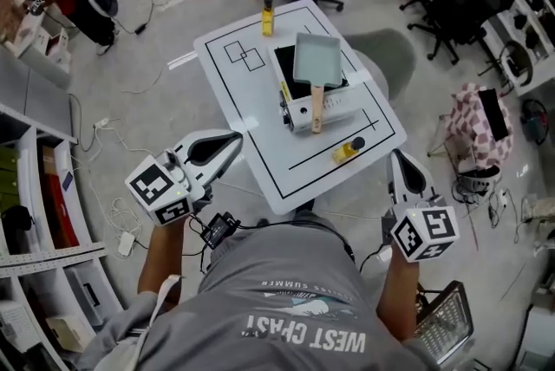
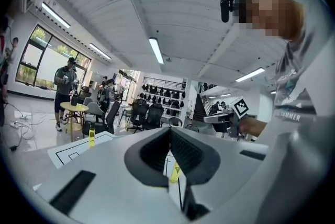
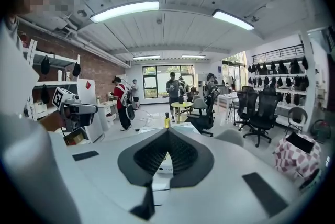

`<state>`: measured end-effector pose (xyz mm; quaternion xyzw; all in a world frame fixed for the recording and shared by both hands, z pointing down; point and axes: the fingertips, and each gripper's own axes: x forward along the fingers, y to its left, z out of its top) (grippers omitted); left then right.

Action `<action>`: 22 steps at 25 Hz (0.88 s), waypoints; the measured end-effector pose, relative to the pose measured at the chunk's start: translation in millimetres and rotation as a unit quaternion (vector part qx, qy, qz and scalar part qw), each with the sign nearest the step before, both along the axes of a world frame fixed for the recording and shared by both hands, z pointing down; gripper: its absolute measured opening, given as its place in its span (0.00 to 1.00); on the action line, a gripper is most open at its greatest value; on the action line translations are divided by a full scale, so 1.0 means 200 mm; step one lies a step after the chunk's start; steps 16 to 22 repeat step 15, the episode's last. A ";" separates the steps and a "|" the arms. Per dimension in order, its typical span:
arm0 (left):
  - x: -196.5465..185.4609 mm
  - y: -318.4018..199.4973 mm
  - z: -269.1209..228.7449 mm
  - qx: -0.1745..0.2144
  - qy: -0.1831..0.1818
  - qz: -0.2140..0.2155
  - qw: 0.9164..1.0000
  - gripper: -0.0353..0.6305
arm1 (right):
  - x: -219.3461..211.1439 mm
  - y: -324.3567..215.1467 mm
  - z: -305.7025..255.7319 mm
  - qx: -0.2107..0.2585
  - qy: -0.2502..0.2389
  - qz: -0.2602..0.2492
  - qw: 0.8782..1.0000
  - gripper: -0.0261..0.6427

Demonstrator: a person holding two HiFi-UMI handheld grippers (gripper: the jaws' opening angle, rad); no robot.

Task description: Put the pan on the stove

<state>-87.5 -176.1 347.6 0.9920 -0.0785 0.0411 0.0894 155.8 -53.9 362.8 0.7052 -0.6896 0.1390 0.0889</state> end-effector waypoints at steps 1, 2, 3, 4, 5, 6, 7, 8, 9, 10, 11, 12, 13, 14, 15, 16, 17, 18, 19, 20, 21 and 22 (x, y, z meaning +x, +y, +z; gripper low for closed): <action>0.00 0.01 -0.01 0.001 0.000 0.002 1.000 0.05 | 0.00 0.02 -0.01 0.001 -0.001 0.002 1.000 0.05; -0.01 0.02 -0.02 0.002 0.000 0.003 1.000 0.05 | -0.01 0.04 -0.01 0.002 -0.001 0.005 1.000 0.05; -0.01 0.03 -0.02 0.004 -0.001 0.005 1.000 0.05 | -0.01 0.05 -0.01 0.002 -0.002 0.007 1.000 0.05; -0.01 0.05 -0.03 0.006 -0.001 0.007 1.000 0.05 | -0.01 0.07 -0.01 0.002 -0.003 0.009 1.000 0.05; -0.01 0.06 -0.03 0.007 -0.001 0.009 1.000 0.05 | -0.01 0.08 -0.01 0.002 -0.004 0.011 1.000 0.05; 0.00 0.07 -0.03 0.008 -0.002 0.012 1.000 0.05 | -0.02 0.09 0.00 0.002 -0.006 0.013 1.000 0.05; 0.00 0.08 -0.03 0.010 -0.003 0.015 1.000 0.05 | -0.02 0.10 0.00 0.002 -0.007 0.015 1.000 0.05; 0.00 0.09 -0.03 0.011 -0.004 0.017 1.000 0.05 | -0.02 0.11 0.01 0.002 -0.007 0.016 1.000 0.05; 0.00 0.10 -0.02 0.012 -0.005 0.019 1.000 0.05 | -0.03 0.12 0.01 0.003 -0.007 0.017 1.000 0.05; 0.00 0.11 -0.02 0.012 -0.005 0.021 1.000 0.05 | -0.03 0.13 0.01 0.003 -0.007 0.018 1.000 0.05; 0.00 0.11 -0.02 0.012 -0.005 0.022 1.000 0.05 | -0.03 0.14 0.01 0.004 -0.008 0.019 1.000 0.05; 0.00 0.12 -0.02 0.012 -0.005 0.023 1.000 0.05 | -0.04 0.14 0.01 0.004 -0.008 0.020 1.000 0.05; -0.01 0.13 -0.02 0.012 -0.005 0.025 1.000 0.05 | -0.04 0.15 0.01 0.005 -0.008 0.021 1.000 0.05; -0.01 0.13 -0.02 0.012 -0.005 0.026 1.000 0.05 | -0.04 0.15 0.01 0.006 -0.008 0.021 1.000 0.05; -0.01 0.14 -0.02 0.012 -0.005 0.027 1.000 0.05 | -0.05 0.16 0.01 0.006 -0.008 0.022 1.000 0.05; -0.01 0.14 -0.02 0.012 -0.005 0.027 1.000 0.05 | -0.05 0.16 0.01 0.006 -0.008 0.022 1.000 0.05; -0.01 0.14 -0.02 0.012 -0.005 0.027 1.000 0.05 | -0.05 0.16 0.01 0.006 -0.008 0.022 1.000 0.05; -0.01 0.14 -0.02 0.012 -0.005 0.027 1.000 0.05 | -0.05 0.16 0.01 0.006 -0.008 0.022 1.000 0.05; -0.01 0.14 -0.02 0.012 -0.005 0.027 1.000 0.05 | -0.05 0.16 0.01 0.006 -0.008 0.022 1.000 0.05; -0.01 0.14 -0.02 0.012 -0.005 0.027 1.000 0.05 | -0.05 0.16 0.01 0.006 -0.008 0.022 1.000 0.05; -0.01 0.14 -0.02 0.012 -0.005 0.027 1.000 0.05 | -0.05 0.16 0.01 0.006 -0.008 0.022 1.000 0.05; -0.01 0.14 -0.02 0.012 -0.005 0.027 1.000 0.05 | -0.05 0.16 0.01 0.006 -0.008 0.022 1.000 0.05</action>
